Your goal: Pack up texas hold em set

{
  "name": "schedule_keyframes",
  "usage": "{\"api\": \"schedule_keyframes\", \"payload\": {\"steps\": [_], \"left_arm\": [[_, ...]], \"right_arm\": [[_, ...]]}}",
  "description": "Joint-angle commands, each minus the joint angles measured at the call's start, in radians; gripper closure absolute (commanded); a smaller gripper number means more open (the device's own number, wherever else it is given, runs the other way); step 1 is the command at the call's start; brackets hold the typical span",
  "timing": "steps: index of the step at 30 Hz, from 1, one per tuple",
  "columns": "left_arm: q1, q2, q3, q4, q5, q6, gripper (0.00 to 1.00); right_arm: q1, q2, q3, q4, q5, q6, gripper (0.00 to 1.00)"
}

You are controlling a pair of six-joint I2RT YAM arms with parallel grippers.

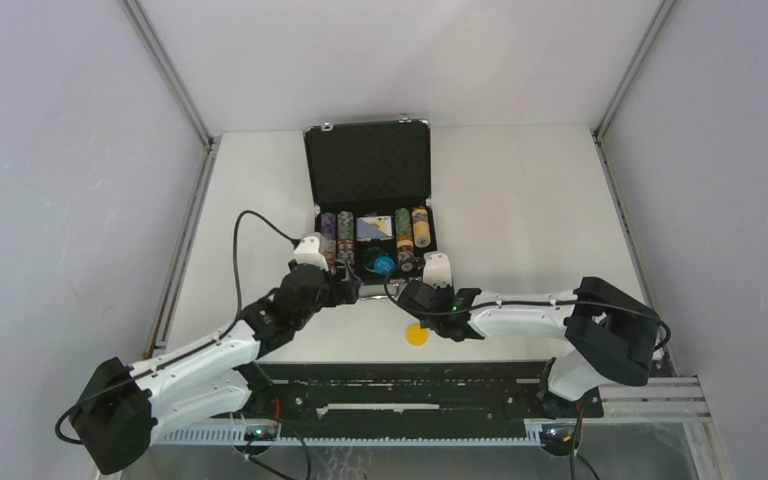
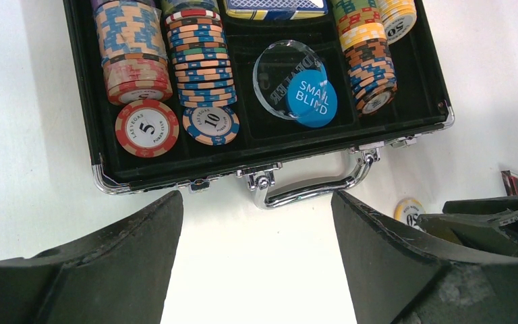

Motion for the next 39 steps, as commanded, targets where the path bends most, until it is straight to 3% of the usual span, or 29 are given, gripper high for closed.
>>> {"api": "schedule_keyframes", "payload": {"steps": [1, 7, 10, 13, 27, 30, 34, 39], "left_arm": [[-0.004, 0.004, 0.009, 0.021, 0.003, 0.006, 0.15], [-0.003, 0.01, 0.016, 0.022, 0.012, 0.001, 0.14], [-0.004, 0.012, 0.015, 0.021, 0.013, 0.002, 0.15], [-0.004, 0.009, 0.013, 0.02, 0.011, 0.002, 0.14], [-0.004, 0.016, 0.015, 0.017, 0.011, 0.008, 0.14], [-0.004, 0.019, 0.017, 0.017, 0.013, 0.007, 0.14], [-0.003, 0.025, 0.021, 0.018, 0.017, 0.007, 0.14], [-0.004, 0.026, 0.021, 0.018, 0.016, 0.007, 0.14]], "right_arm": [[-0.005, -0.032, 0.032, -0.022, 0.006, -0.029, 0.54], [-0.008, -0.039, 0.035, -0.018, 0.004, -0.039, 0.53], [-0.006, -0.031, 0.045, -0.001, -0.017, -0.053, 0.4], [0.002, -0.013, 0.061, 0.019, -0.031, -0.068, 0.35], [-0.005, 0.093, 0.08, 0.037, -0.069, -0.062, 0.34], [0.009, 0.094, 0.078, 0.025, -0.061, -0.046, 0.38], [0.024, 0.089, 0.079, 0.011, -0.05, -0.029, 0.54], [0.029, 0.088, 0.078, -0.001, -0.035, -0.02, 0.62]]}}
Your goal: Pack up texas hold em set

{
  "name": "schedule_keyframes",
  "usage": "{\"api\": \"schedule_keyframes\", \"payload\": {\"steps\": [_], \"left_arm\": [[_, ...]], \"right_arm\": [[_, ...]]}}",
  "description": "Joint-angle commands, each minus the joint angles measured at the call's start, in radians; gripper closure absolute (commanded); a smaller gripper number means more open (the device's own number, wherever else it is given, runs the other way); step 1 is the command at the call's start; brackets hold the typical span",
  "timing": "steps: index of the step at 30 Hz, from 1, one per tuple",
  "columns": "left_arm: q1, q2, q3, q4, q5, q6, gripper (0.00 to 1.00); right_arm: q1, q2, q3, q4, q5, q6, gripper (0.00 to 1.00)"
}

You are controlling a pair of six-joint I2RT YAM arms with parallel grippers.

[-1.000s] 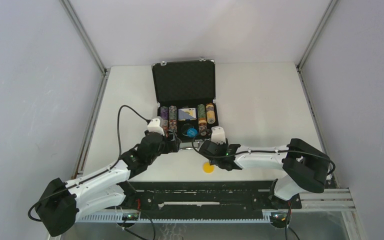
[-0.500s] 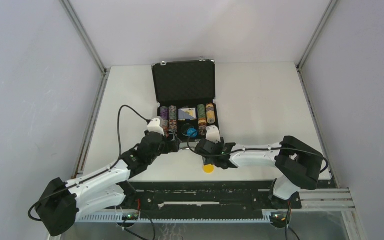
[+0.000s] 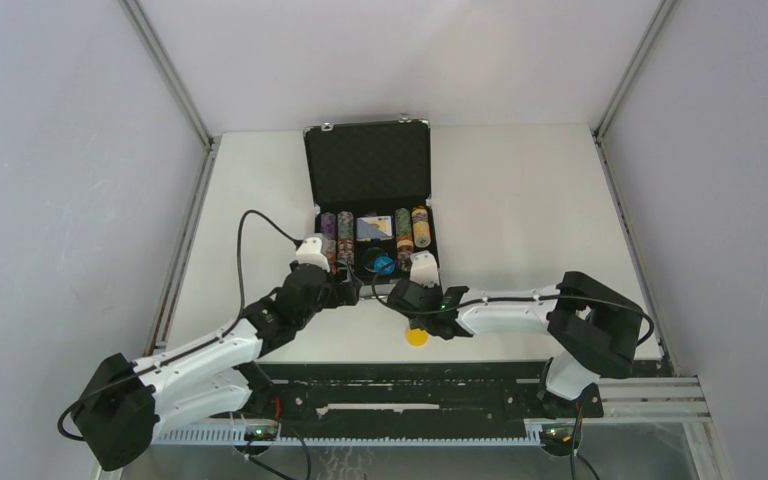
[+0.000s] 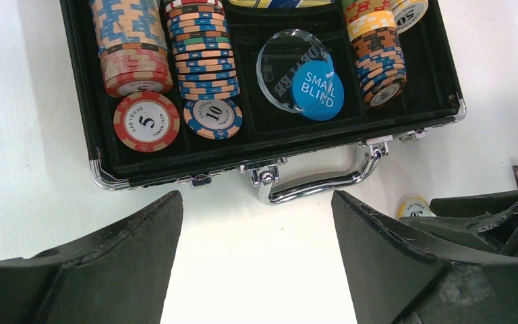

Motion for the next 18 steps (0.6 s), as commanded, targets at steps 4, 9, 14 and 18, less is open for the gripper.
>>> {"api": "schedule_keyframes", "payload": {"steps": [4, 9, 14, 18], "left_arm": [[-0.004, 0.001, 0.021, 0.021, 0.011, 0.009, 0.14], [-0.004, -0.002, 0.021, 0.02, 0.011, 0.007, 0.14], [-0.004, -0.007, 0.019, 0.019, 0.011, 0.007, 0.14], [-0.006, -0.012, 0.013, 0.05, 0.062, 0.024, 0.15]], "right_arm": [[0.004, -0.003, 0.016, -0.025, 0.004, 0.021, 0.63], [-0.036, -0.053, -0.015, 0.037, -0.069, -0.004, 0.65], [-0.069, -0.083, -0.034, 0.052, -0.093, -0.011, 0.68], [-0.072, -0.111, -0.036, 0.03, -0.071, -0.011, 0.65]]}}
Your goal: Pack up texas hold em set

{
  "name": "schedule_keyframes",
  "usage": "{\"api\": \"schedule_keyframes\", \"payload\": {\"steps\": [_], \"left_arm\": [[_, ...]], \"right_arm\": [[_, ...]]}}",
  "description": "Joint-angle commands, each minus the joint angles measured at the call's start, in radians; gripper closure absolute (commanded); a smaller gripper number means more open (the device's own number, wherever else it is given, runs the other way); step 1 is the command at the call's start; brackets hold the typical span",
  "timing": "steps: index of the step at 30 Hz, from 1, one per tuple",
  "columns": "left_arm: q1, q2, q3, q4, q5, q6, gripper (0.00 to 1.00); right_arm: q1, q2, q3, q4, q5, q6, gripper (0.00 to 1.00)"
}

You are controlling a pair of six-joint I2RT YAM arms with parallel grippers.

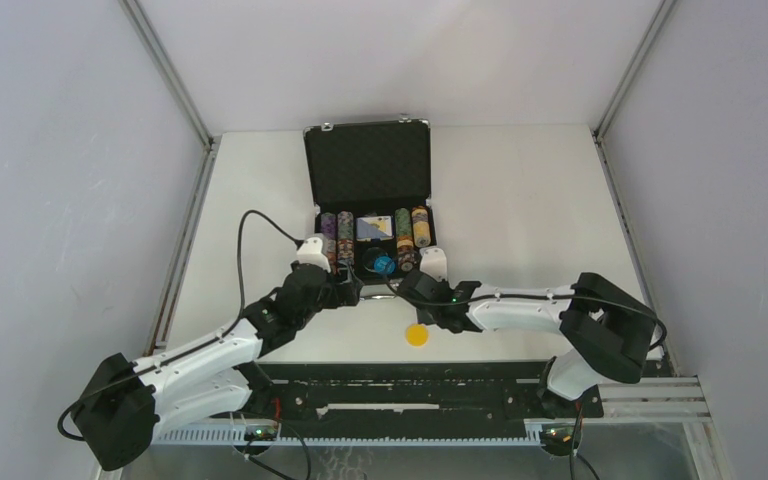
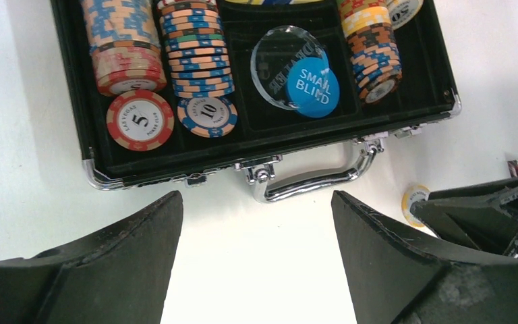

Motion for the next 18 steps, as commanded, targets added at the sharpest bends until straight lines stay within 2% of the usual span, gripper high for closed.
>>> {"api": "schedule_keyframes", "payload": {"steps": [1, 4, 8, 10, 12, 13, 18], "left_arm": [[-0.014, -0.016, 0.004, 0.069, 0.078, 0.029, 0.17], [-0.117, -0.014, -0.014, 0.133, 0.067, 0.028, 0.32], [-0.273, 0.09, -0.015, 0.188, -0.011, -0.012, 0.64], [-0.324, 0.164, -0.004, 0.209, -0.025, -0.05, 0.78], [-0.353, 0.217, 0.006, 0.236, -0.02, -0.066, 0.96], [-0.36, 0.233, 0.006, 0.261, -0.009, -0.089, 0.99], [-0.389, 0.268, -0.023, 0.397, 0.075, -0.138, 1.0]], "right_arm": [[-0.01, -0.067, -0.004, 0.004, 0.015, -0.01, 0.64], [-0.024, -0.078, -0.008, 0.004, 0.016, -0.021, 0.62], [-0.043, -0.076, -0.01, 0.01, 0.013, -0.04, 0.55], [-0.046, -0.072, -0.01, 0.012, 0.012, -0.045, 0.5], [-0.048, -0.07, -0.011, 0.013, 0.015, -0.046, 0.48], [-0.049, -0.069, -0.013, 0.014, 0.017, -0.044, 0.48], [-0.058, -0.078, -0.037, 0.031, 0.006, -0.043, 0.48]]}}
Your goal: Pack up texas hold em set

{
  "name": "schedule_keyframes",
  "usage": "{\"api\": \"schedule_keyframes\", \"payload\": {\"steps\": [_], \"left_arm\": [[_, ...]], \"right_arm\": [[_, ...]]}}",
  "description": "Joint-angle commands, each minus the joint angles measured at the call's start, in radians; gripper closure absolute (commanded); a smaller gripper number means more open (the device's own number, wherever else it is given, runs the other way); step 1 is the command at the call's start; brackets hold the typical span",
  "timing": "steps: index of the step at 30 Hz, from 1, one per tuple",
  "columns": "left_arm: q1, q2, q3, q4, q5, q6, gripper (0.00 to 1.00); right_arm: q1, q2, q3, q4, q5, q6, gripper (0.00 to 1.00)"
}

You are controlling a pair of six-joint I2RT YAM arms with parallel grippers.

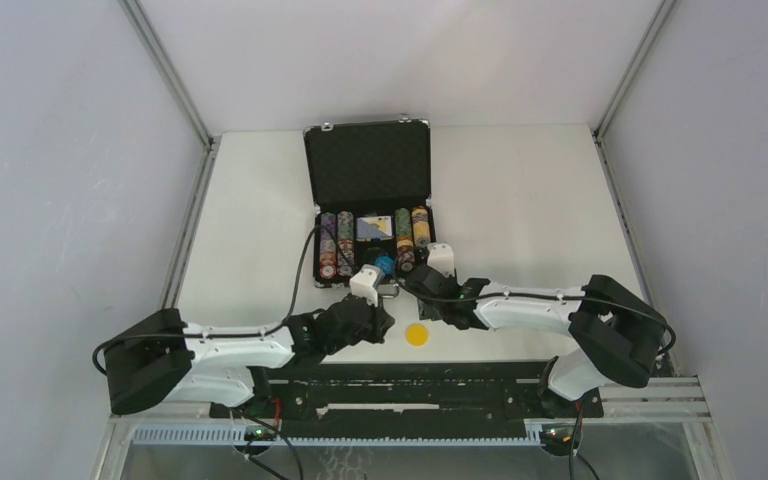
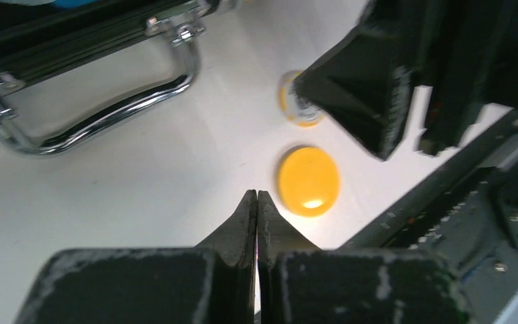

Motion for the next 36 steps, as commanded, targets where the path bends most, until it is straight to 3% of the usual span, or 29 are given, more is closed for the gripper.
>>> {"api": "schedule_keyframes", "payload": {"steps": [1, 11, 15, 36], "left_arm": [[-0.026, 0.023, -0.028, 0.219, 0.067, -0.07, 1.0], [-0.054, 0.157, -0.006, 0.309, 0.157, -0.084, 1.0], [-0.055, 0.17, -0.036, 0.318, 0.178, -0.095, 1.0], [-0.055, 0.237, -0.014, 0.224, 0.156, -0.103, 1.0]], "right_arm": [[-0.009, -0.026, -0.018, 0.035, 0.001, -0.015, 0.47], [0.015, 0.014, -0.018, 0.076, -0.043, -0.02, 0.32], [0.026, 0.026, -0.018, 0.082, -0.05, -0.025, 0.32], [0.081, 0.113, 0.007, -0.005, 0.026, 0.039, 0.55]]}}
